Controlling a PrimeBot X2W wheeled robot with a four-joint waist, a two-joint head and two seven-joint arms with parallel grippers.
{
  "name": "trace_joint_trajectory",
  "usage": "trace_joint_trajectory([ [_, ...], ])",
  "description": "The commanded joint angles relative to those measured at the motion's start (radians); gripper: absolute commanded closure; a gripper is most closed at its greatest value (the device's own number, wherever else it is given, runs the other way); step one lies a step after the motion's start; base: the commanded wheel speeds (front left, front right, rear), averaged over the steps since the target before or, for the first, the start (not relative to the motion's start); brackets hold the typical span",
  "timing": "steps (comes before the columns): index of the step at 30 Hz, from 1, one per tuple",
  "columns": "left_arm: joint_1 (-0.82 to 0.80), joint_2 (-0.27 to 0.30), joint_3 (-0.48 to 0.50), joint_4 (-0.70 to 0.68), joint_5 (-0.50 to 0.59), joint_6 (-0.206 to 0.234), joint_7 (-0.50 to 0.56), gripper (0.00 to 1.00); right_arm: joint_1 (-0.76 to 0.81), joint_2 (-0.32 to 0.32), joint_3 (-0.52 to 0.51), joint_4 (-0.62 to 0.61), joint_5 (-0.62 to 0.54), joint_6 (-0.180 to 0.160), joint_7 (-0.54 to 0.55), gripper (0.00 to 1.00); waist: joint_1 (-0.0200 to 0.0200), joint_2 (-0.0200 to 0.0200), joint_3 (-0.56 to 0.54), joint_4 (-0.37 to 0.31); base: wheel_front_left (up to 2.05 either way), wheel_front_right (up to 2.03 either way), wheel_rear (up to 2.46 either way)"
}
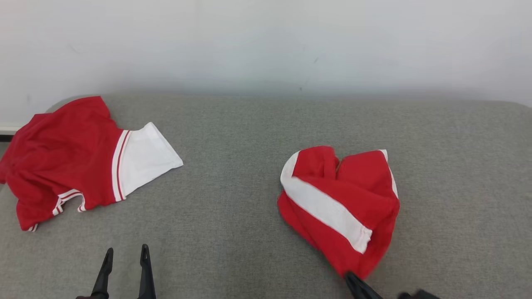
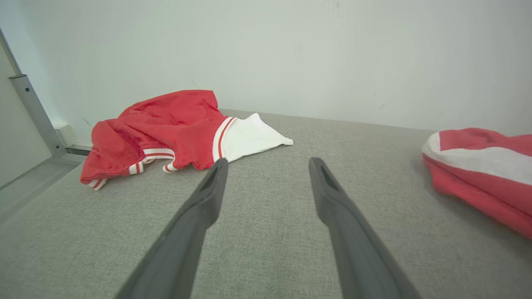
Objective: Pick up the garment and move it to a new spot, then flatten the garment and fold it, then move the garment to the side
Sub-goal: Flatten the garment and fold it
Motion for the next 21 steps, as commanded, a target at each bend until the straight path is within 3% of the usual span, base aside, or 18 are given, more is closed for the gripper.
trace_joint_trajectory([
  [1, 0.011, -0.001, -0.001, 0.002, -0.003, -0.003, -0.003, 0.00, 0.041, -0.008, -0.020, -0.003, -0.011, -0.002, 0.003, 1.00, 0.0002, 0.0000, -0.006, -0.010, 0.00, 0.00, 0.00],
  [12, 0.014, -0.001, -0.011, 0.014, -0.016, 0.003, -0.003, 0.00, 0.197, -0.028, -0.163, 0.041, -0.038, -0.002, 0.027, 1.00, 0.0002, 0.0000, -0.021, -0.064, 0.00, 0.00, 0.00],
  [13, 0.018, -0.001, -0.013, 0.016, -0.016, 0.003, -0.003, 0.00, 0.194, -0.022, -0.169, 0.035, -0.038, -0.002, 0.016, 0.35, 0.0002, 0.0000, -0.023, -0.067, 0.00, 0.00, 0.00],
  [14, 0.021, -0.001, -0.012, 0.017, -0.016, 0.004, -0.003, 0.00, 0.195, -0.019, -0.172, 0.031, -0.031, -0.002, 0.009, 0.00, 0.0002, 0.0000, -0.026, -0.071, 0.00, 0.00, 0.00],
  [21, 0.032, -0.001, -0.002, 0.018, -0.018, 0.005, -0.003, 0.00, 0.204, -0.009, -0.205, -0.069, -0.031, -0.002, -0.027, 0.00, 0.0002, 0.0000, -0.039, -0.085, 0.00, 0.00, 0.00],
])
